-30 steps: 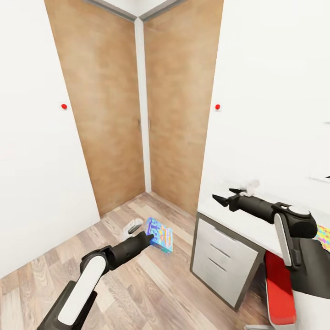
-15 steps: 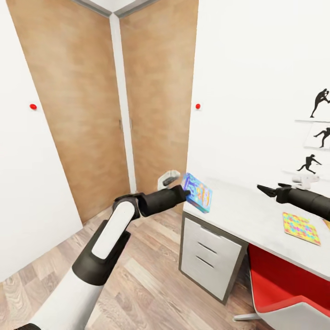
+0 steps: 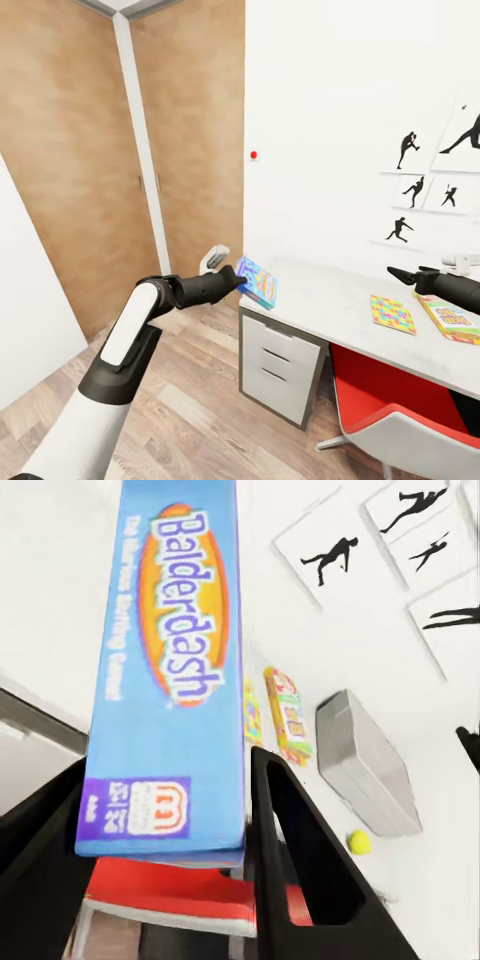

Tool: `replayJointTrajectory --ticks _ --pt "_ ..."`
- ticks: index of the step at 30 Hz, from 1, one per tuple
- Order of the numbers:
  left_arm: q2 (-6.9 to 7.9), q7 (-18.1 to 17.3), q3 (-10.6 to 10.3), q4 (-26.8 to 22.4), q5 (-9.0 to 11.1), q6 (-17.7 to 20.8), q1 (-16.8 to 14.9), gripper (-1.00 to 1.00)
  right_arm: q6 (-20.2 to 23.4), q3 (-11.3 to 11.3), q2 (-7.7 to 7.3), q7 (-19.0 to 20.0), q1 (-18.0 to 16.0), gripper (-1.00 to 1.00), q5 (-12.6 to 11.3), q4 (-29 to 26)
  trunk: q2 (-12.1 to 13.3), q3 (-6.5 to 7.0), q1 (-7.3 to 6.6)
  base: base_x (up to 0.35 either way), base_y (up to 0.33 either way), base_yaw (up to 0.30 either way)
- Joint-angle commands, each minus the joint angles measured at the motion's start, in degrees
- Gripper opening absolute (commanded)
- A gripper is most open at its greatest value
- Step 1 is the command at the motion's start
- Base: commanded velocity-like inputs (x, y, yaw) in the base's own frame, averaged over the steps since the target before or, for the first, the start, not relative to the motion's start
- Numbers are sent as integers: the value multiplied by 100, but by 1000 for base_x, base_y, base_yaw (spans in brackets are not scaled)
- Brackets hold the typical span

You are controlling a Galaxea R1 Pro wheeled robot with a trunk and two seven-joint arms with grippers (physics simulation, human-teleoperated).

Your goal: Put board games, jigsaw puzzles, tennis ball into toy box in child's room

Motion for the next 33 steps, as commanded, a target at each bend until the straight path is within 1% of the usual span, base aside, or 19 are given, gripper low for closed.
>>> replayJointTrajectory --ticks 1,2,3,5,6,7,8,11,12,13,16,18,19,20,22,26,27,28,33 --pt "-3 91 23 11 113 16 -75 -100 31 -7 -2 44 -8 100 32 -3 36 8 -22 0 0 -286" --pt "-19 110 35 40 138 23 -151 -100 32 -7 -1 44 -9 100 32 -3 76 24 -44 0 0 -286" --pt "-92 138 28 103 171 24 -301 -100 33 -7 3 44 -12 100 32 -3 116 40 -66 0 0 -286" --pt "-211 166 -51 150 189 12 -439 -100 35 -7 4 44 -16 100 32 -3 196 72 -110 0 0 -286" --pt "-333 190 -197 199 196 -10 -590 -100 61 -8 8 44 -20 100 32 -3 237 88 -132 0 0 -286" --pt "-383 198 -295 228 201 -24 -675 -100 93 -8 11 44 -22 100 32 -3 277 104 -153 0 0 -286" --pt "-455 210 -508 301 219 -67 -833 -100 166 -4 16 44 -22 100 32 -3 317 120 -175 0 0 -286" --pt "-523 216 -826 481 250 -191 -1009 -100 261 3 25 42 -26 100 32 -3 437 168 -241 0 0 -286" --pt "-526 213 -940 654 239 -303 -1047 -100 306 20 40 32 -28 100 32 -2 477 184 -263 0 0 -286" --pt "-521 212 -993 735 227 -383 -1059 -100 378 26 49 19 -43 100 32 1 517 200 -285 0 0 -286" --pt "-521 186 -1045 854 198 -498 -1072 -100 650 36 63 5 -120 100 32 4 638 250 -351 0 0 -286" --pt "-521 101 -1047 1142 203 -544 -1069 -100 835 39 60 2 -159 100 34 4 718 285 -395 0 0 -286" --pt "-525 -286 -1044 1667 221 -572 -1066 -100 978 32 42 -5 -185 100 37 5 758 303 -417 0 0 -287" --pt "-538 -467 -1057 1758 213 -580 -1065 -100 1006 29 39 -6 -183 100 40 5 798 321 -439 0 0 -287" --pt "-559 -667 -1080 1849 175 -608 -1061 -100 1027 50 56 -13 -168 100 59 5 878 357 -483 0 0 -287" --pt "-576 -738 -1168 1875 152 -865 -1012 -100 1053 187 82 -2 -156 100 66 5 1039 429 -571 0 0 -288" --pt "-573 -726 -1320 1792 147 -992 -986 -100 1063 306 90 0 -151 100 64 5 1079 447 -593 0 0 -288" --pt "-522 -534 -1521 1516 154 -1150 -937 -100 1068 442 96 -5 -152 100 61 9 1119 465 -615 0 0 -288" --pt "-446 -300 -1381 1247 177 -1208 -814 -100 1068 489 86 -10 -179 100 29 14 1319 554 -725 0 0 -288"
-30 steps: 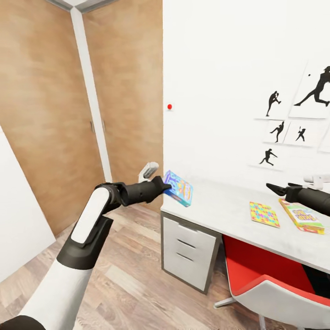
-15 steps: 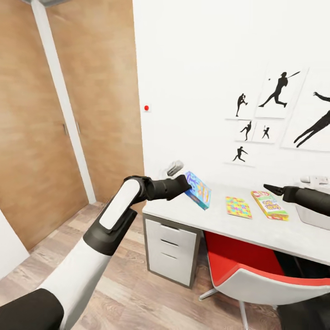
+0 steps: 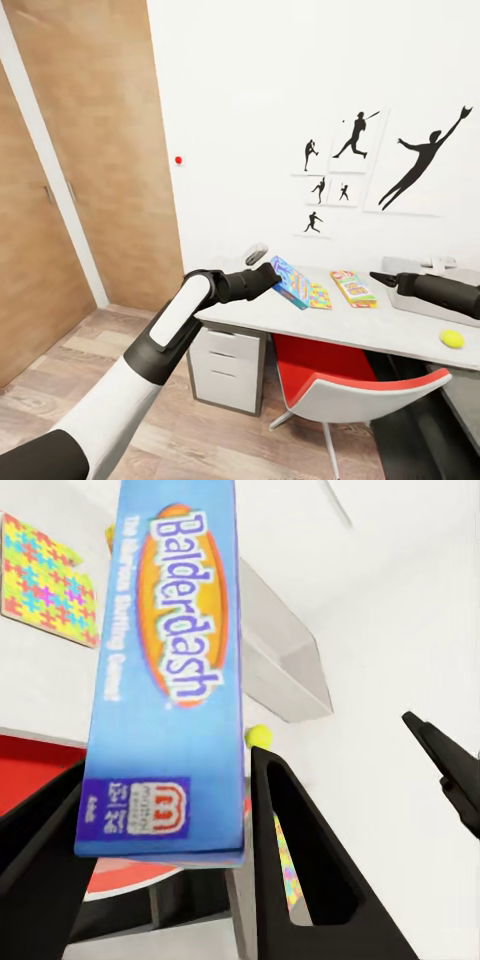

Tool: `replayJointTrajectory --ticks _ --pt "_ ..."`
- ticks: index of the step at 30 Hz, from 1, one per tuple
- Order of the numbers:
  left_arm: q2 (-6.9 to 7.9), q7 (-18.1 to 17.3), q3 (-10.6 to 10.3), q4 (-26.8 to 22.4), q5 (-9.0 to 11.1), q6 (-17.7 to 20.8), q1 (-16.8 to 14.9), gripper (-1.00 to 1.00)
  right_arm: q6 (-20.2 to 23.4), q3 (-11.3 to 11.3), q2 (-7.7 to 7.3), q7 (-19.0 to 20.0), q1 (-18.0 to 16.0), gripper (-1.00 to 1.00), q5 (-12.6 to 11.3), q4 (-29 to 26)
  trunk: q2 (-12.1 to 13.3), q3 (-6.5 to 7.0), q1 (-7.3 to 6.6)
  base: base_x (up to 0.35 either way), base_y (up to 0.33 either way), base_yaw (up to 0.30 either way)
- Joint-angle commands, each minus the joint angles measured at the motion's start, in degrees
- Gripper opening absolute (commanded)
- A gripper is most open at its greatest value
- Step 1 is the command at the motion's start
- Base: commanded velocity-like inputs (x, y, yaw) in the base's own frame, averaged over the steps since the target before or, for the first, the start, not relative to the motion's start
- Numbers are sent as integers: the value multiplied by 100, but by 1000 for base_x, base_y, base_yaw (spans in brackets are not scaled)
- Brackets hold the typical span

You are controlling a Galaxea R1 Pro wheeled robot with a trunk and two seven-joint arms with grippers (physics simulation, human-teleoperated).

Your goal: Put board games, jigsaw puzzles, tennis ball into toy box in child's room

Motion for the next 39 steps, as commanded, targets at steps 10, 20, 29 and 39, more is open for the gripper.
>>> replayJointTrajectory --ticks 10,20,29,39 --pt "27 161 93 -79 51 -11 171 -100 12 -1 -11 48 -21 100 12 -2 395 171 -218 0 0 -257" --pt "30 159 98 -81 47 -9 199 -100 -53 -2 5 86 7 100 2 -3 796 350 -438 0 0 -26" --pt "41 154 110 -84 43 -2 218 -100 -47 -25 0 69 -3 100 3 -5 1157 512 -636 0 0 -2" --pt "47 154 114 -85 46 -2 252 -100 -50 -90 -4 76 -6 100 4 -4 1558 691 -855 0 0 -198"
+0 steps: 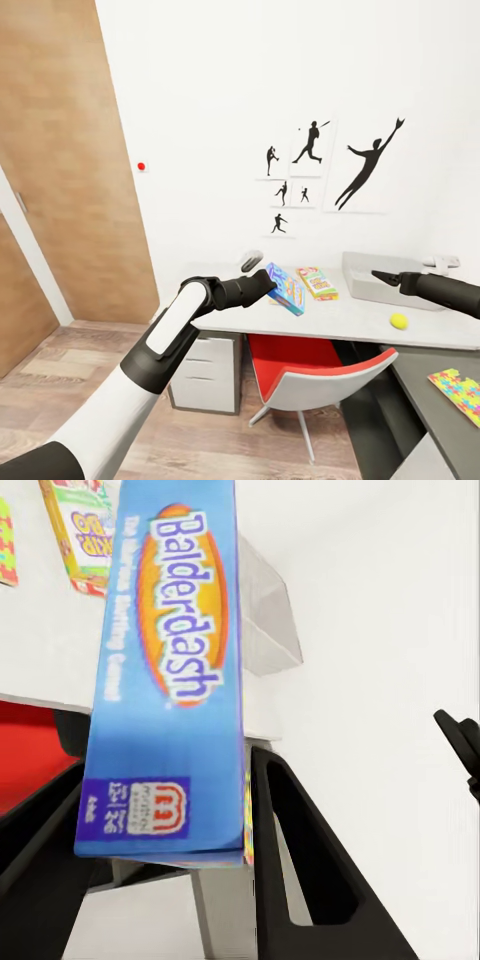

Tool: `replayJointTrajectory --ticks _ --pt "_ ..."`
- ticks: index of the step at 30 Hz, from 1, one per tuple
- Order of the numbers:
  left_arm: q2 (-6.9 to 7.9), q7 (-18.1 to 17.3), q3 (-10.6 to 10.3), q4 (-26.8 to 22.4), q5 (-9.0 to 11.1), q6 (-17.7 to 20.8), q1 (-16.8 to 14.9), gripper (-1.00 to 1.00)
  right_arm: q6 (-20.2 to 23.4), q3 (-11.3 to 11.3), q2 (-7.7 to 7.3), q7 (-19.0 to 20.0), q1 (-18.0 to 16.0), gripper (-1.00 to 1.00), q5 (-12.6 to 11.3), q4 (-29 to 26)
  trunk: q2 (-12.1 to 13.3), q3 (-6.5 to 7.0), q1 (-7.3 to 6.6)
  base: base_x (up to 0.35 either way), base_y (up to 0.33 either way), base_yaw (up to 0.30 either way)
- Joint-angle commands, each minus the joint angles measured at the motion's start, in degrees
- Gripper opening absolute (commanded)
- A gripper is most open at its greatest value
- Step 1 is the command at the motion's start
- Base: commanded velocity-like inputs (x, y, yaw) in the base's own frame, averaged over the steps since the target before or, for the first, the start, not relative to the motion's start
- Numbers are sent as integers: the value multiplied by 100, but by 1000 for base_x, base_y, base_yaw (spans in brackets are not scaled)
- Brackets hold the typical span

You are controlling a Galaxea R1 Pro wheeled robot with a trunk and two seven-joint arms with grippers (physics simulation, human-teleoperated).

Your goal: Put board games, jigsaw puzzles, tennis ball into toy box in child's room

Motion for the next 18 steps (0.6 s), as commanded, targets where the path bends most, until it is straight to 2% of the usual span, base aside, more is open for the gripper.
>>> replayJointTrajectory --ticks 1,9,14,18 --pt "-1 60 3 -7 61 -5 -5 -100 30 -11 -2 39 -8 100 28 -4 29 6 -19 0 0 -282" --pt "3 60 9 0 63 -5 -4 -100 28 -29 -16 38 -8 100 28 -5 350 149 -195 0 0 -287" --pt "30 60 10 1 64 -8 -4 -100 28 -30 -14 32 -8 100 33 -5 350 149 -195 0 0 -267" --pt "62 64 10 2 64 -12 -4 -100 21 -27 1 17 -8 100 34 -3 350 149 -195 0 0 -102"
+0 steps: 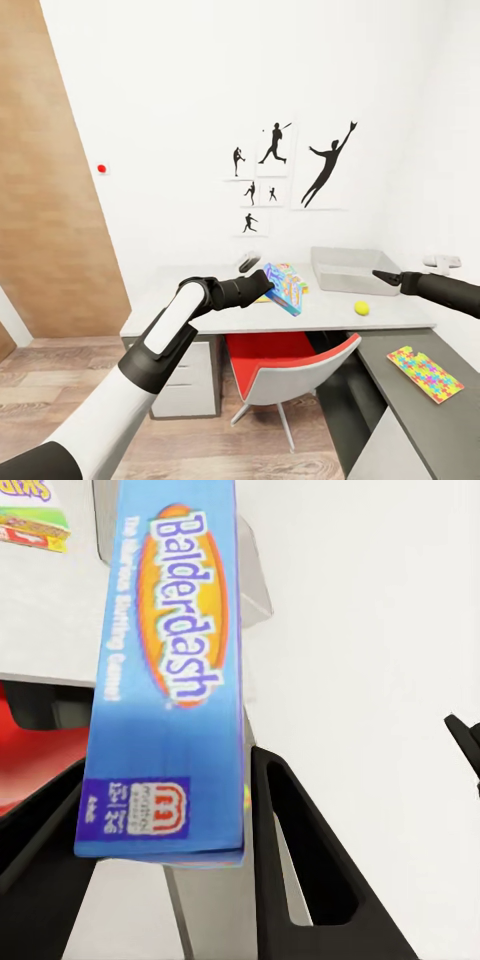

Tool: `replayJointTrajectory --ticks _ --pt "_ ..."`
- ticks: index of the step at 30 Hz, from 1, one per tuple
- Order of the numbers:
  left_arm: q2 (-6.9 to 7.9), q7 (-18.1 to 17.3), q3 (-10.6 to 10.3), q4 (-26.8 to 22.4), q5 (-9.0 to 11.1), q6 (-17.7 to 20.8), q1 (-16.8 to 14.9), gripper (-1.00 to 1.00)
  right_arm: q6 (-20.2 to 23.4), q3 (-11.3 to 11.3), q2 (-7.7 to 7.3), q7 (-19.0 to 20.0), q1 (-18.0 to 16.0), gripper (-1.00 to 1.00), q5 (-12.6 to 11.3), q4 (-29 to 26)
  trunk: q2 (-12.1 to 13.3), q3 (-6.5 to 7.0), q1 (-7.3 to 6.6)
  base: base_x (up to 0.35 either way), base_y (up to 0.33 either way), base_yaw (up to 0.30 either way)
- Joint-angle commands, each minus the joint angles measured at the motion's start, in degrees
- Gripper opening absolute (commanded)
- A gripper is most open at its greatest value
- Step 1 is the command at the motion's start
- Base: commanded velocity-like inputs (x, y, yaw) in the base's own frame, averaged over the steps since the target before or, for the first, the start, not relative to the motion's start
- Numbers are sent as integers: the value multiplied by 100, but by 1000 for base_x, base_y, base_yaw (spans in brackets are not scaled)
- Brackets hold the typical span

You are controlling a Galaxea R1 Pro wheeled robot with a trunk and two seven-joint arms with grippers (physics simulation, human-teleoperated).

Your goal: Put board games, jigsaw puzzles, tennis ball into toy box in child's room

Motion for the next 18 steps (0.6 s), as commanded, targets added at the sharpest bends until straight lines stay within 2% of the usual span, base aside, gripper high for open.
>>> replayJointTrajectory --ticks 1,15,16,18 --pt "10 60 1 -7 64 -6 -6 -100 28 -3 2 35 -8 100 29 -2 -14 -14 4 0 0 -45" --pt "33 58 1 1 70 -6 -6 -100 8 -10 -3 67 -8 100 21 -9 -14 -14 4 0 0 -6" --pt "33 55 8 2 125 9 -6 -100 6 -120 -5 77 -8 100 21 -6 -14 -14 4 0 0 -263" --pt "33 56 9 2 136 10 -6 -100 5 -145 -6 76 -8 100 21 -6 -14 -14 4 0 0 -217"
